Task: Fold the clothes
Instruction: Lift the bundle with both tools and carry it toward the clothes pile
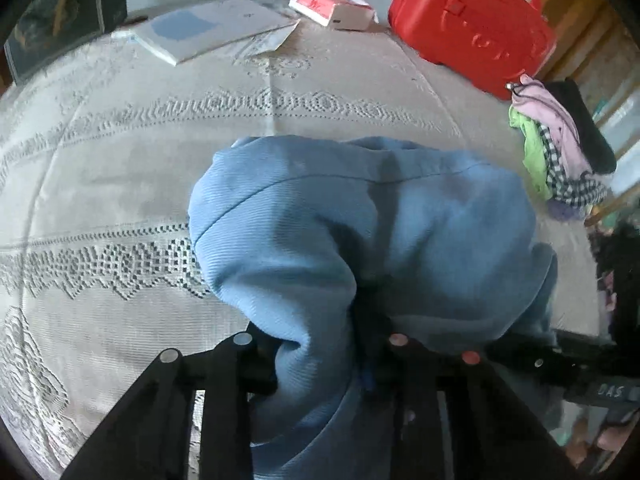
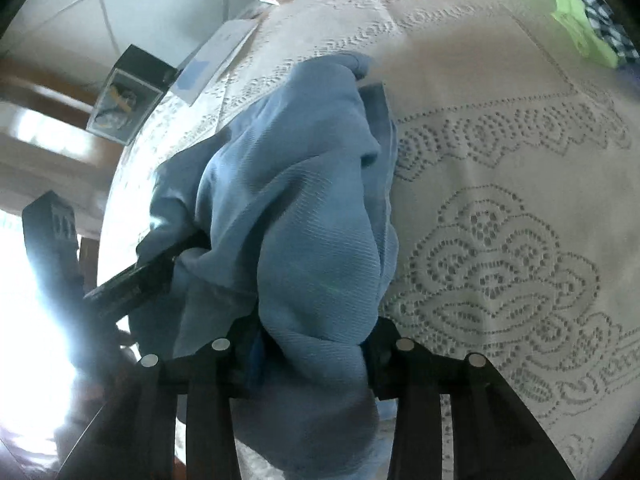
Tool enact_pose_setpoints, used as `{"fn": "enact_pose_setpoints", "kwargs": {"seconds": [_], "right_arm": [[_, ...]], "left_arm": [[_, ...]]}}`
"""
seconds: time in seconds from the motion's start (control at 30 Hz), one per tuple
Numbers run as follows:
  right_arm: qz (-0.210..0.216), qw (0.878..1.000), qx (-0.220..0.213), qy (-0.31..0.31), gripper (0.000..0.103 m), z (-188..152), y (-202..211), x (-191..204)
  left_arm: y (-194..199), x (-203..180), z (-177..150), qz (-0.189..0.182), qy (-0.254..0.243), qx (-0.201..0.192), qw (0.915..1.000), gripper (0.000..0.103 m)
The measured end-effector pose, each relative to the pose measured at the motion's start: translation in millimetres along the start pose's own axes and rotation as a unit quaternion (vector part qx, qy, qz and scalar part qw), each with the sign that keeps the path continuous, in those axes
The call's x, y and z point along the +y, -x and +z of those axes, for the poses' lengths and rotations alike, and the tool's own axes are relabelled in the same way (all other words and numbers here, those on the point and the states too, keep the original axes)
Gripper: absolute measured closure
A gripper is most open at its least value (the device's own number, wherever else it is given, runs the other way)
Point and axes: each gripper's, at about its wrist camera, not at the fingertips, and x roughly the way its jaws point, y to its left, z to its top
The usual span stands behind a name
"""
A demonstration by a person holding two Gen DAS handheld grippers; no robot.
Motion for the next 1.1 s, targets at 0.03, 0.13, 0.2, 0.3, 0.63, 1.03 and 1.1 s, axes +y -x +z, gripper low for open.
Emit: {"fn": "enact_pose_setpoints", "kwargs": {"seconds": [0.03,0.13,0.2,0.3,0.63,1.03,1.1], "right_arm": [[-0.003,1.000,0.000,0.003,0.063,-1,0,1],[-0.014,1.000,0.006,0.002,0.065,3,-5,6],[-0.004,1.000,0.002,-0.009,0.070,8,-10,13],[0.027,0.999,-0.015,-0.031,0.079,11,-8,19],[0.047,0.991,-0.122,0.008,0.080,7,80,58],[-0.016,0.973,-0.229,-0.006,0.080,-4,191,43],[-0.021,0.971,-0.238,-0.014,0.080,-1,207,28]], "left_arm": [[0,-2,-2,0.006,-0.001,-0.005,1.0000,0.075],[2,-15,-4,0.029,-0.012,-0.016,0.9994,0.081],[9,-26,-5,0.040,-0.027,-0.021,0.9986,0.084],[37,-36,-3,0.019,-0.037,-0.036,0.9985,0.085],[138,-80,35,0.004,-0.102,-0.108,0.9888,0.085],[166,-173,73,-0.081,-0.174,-0.132,0.9724,0.085],[162,-198,80,-0.092,-0.181,-0.130,0.9705,0.085]]}}
